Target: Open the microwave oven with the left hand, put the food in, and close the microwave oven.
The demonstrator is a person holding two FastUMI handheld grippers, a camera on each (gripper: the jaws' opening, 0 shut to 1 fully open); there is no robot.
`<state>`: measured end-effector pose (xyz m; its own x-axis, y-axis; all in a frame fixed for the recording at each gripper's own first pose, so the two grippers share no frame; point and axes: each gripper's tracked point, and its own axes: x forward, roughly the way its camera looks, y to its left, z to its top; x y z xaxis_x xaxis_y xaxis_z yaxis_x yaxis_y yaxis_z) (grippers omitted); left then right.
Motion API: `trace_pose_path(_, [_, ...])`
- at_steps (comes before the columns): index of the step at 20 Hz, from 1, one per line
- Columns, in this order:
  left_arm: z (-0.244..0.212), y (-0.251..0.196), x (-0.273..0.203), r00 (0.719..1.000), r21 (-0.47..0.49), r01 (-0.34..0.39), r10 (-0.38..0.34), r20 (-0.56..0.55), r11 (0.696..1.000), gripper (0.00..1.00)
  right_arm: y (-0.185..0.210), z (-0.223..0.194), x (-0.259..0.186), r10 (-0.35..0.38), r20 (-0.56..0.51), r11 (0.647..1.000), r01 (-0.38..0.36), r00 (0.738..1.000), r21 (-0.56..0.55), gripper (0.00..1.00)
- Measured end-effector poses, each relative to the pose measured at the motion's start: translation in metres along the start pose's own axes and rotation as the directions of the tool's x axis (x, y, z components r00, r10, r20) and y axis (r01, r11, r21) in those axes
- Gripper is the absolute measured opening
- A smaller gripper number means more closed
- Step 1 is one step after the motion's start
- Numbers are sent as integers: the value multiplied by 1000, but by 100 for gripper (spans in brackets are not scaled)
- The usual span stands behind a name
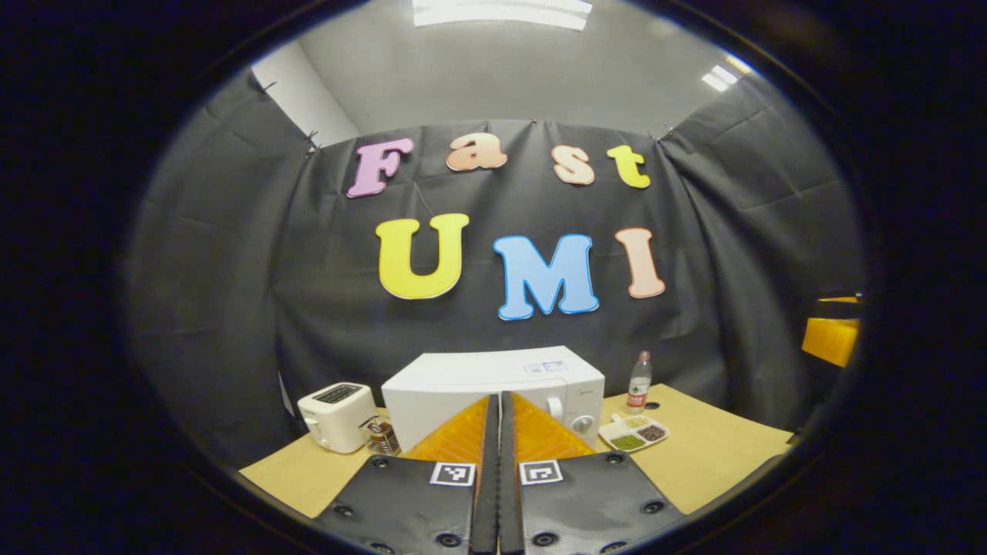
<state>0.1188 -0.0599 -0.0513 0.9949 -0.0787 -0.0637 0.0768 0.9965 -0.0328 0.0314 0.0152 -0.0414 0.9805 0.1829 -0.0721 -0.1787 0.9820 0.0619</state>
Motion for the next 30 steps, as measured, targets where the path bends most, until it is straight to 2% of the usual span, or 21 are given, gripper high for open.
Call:
trace_pose_path(3, [10,6,-33,1000,-5,-9,9,12,1000,7,6,1,-7,10,18,1000,-10,1000,-2,98])
trace_pose_path(4, [15,9,-43,1000,-4,-8,8,19,1000,10,10,2,-9,12,24,1000,-12,1000,3,98])
trace_pose_path(5, [18,13,-52,1000,-3,-9,9,25,1000,7,14,0,-12,13,22,1000,-13,1000,9,98])
trace_pose_path(9, [24,28,-87,999,15,11,-11,31,1000,6,33,2,-18,6,19,1000,-6,1000,24,98])
trace_pose_path(12, [27,45,-105,999,18,9,-10,42,1000,7,48,3,-26,-2,25,1000,2,1000,14,98])
trace_pose_path(13, [26,49,-110,999,17,10,-11,44,1000,10,55,5,-29,-2,28,1000,2,1000,15,98])
trace_pose_path(14, [25,52,-115,999,12,11,-11,46,1000,7,59,6,-32,-4,28,1000,3,1000,17,98])
trace_pose_path(17, [26,61,-127,999,-1,13,-13,48,1000,7,70,6,-39,-11,32,1000,11,999,20,98])
trace_pose_path(19, [27,68,-135,998,-4,14,-14,55,1000,10,76,5,-44,-14,30,1000,13,999,21,98])
trace_pose_path(20, [27,71,-136,998,-3,11,-11,56,1000,29,78,4,-45,-16,30,1000,16,999,22,98])
trace_pose_path(22, [26,74,-140,998,-6,12,-12,54,1000,51,81,5,-47,-21,29,1000,20,999,19,98])
trace_pose_path(25, [24,78,-144,999,-17,7,-6,51,1000,63,84,10,-50,-29,40,999,28,999,19,98])
trace_pose_path(27, [25,81,-147,998,-28,5,-4,57,1000,81,85,11,-51,-34,44,999,33,998,17,98])
trace_pose_path(29, [26,85,-148,998,-27,-2,4,61,1000,92,86,13,-53,-39,48,999,38,998,16,98])
trace_pose_path(30, [26,88,-150,998,-25,-11,13,65,1000,93,87,13,-54,-40,50,999,39,998,17,98])
